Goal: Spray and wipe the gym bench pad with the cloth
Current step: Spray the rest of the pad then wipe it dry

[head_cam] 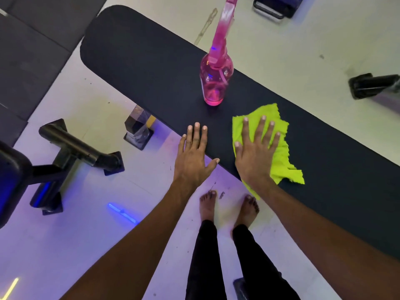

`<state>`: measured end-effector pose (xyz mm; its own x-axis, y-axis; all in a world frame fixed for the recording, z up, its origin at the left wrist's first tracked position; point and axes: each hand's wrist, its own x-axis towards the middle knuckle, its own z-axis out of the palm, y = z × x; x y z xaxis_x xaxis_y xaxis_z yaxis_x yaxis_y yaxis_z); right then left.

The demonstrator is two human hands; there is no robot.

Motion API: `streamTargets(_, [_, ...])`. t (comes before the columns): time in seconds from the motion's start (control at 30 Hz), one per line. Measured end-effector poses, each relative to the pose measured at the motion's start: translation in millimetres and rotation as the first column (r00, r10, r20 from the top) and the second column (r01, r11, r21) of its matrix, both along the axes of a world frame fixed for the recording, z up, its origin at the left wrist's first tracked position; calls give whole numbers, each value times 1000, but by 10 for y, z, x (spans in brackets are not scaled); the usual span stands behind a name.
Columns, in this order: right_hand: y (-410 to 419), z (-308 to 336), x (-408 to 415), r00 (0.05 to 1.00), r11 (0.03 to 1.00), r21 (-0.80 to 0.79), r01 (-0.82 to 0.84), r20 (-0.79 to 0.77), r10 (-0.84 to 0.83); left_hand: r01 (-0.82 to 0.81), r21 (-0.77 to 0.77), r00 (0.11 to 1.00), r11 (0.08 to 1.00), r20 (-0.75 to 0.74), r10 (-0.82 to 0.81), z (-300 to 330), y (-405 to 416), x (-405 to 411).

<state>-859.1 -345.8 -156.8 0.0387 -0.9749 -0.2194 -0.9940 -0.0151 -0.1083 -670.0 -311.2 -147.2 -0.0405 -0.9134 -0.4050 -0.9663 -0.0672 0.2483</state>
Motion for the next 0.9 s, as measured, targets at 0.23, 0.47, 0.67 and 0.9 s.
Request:
streamTargets(0.23, [293, 12, -589, 990, 990, -7, -139, -11, 139, 115, -11, 993, 993, -2, -115, 84, -166, -271])
streamTargets(0.47, [829, -23, -302, 985, 985, 66, -161, -44, 164, 141, 25, 990, 990, 10, -142, 90, -179, -231])
streamTargets(0.67, [84, -2, -325, 989, 989, 29, -147, 2, 147, 107, -8, 994, 994, -31, -107, 90, -160, -221])
streamTargets(0.9, [-504, 393, -415, 989, 988, 149, -32, 151, 9, -9, 37, 1000, 999, 7, 9, 372, -308, -460])
